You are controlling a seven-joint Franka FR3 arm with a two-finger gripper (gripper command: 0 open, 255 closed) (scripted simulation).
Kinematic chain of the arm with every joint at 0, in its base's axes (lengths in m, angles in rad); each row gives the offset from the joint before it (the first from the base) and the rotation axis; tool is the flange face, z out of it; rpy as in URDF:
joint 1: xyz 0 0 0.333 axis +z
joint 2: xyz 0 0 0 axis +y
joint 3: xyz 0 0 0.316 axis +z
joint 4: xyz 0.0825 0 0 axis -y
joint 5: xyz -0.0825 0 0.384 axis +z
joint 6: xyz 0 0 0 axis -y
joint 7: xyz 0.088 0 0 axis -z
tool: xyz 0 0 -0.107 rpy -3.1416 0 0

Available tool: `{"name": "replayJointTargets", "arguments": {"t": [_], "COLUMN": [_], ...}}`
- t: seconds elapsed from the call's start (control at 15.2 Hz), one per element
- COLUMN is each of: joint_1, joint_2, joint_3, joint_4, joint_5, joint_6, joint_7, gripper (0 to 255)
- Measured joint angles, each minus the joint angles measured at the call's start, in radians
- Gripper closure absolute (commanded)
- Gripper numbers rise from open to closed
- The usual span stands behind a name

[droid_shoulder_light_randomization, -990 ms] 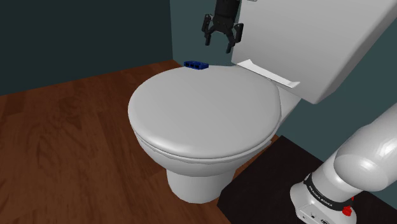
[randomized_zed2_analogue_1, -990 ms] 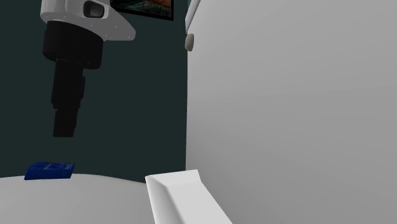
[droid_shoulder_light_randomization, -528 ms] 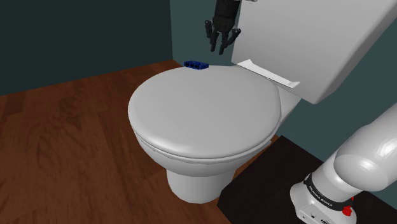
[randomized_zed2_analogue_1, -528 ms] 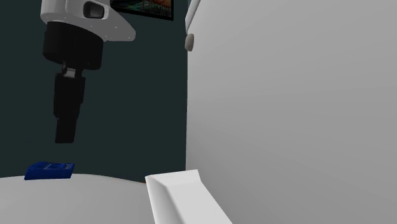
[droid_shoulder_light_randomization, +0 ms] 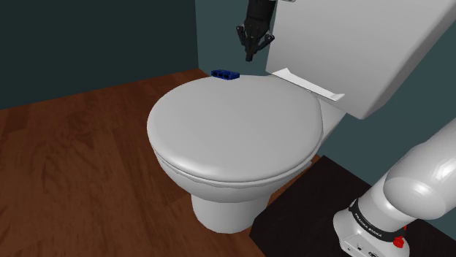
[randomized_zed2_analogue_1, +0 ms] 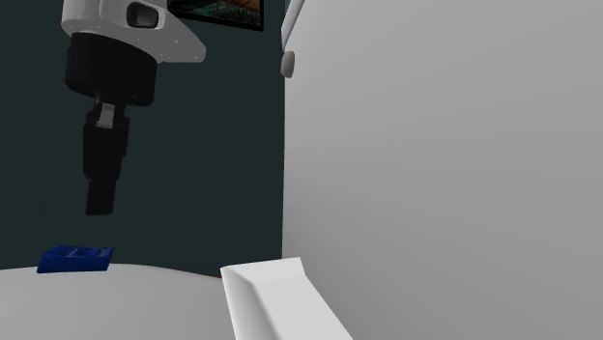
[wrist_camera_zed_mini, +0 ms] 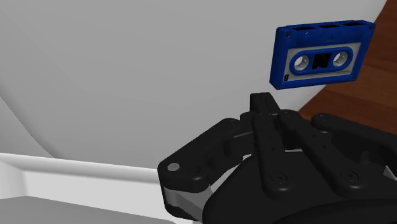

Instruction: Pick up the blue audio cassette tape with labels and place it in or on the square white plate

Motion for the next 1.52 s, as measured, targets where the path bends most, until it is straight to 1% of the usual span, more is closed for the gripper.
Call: {"name": "replayJointTargets", "arguments": {"t": [0.07,0.13,0.2,0.26,0.4,0.53,0.59,0.66,0.73,0.86,1.12,1.52], "joint_1": [0.0,0.002,0.004,0.007,0.01,0.022,0.03,0.033,0.034,0.03,0.026,0.025], "joint_2": [0.0,0.027,0.068,0.124,0.258,0.401,0.456,0.478,0.488,0.482,0.457,0.454], "joint_3": [0.0,-0.005,-0.012,-0.014,0.001,0.04,0.062,0.074,0.08,0.084,0.086,0.087], "joint_4": [0.0,0.029,0.069,0.13,0.291,0.468,0.539,0.557,0.557,0.519,0.431,0.418], "joint_5": [0.0,0.006,0.013,0.016,0.006,-0.033,-0.056,-0.067,-0.072,-0.073,-0.069,-0.068], "joint_6": [0.0,-0.014,-0.034,-0.065,-0.154,-0.252,-0.294,-0.305,-0.302,-0.276,-0.214,-0.203], "joint_7": [0.0,-0.051,-0.184,-0.347,-0.684,-1.013,-1.15,-1.226,-1.266,-1.301,-1.315,-1.317], "gripper": [0,0,0,0,0,0,0,0,0,0,0,0]}}
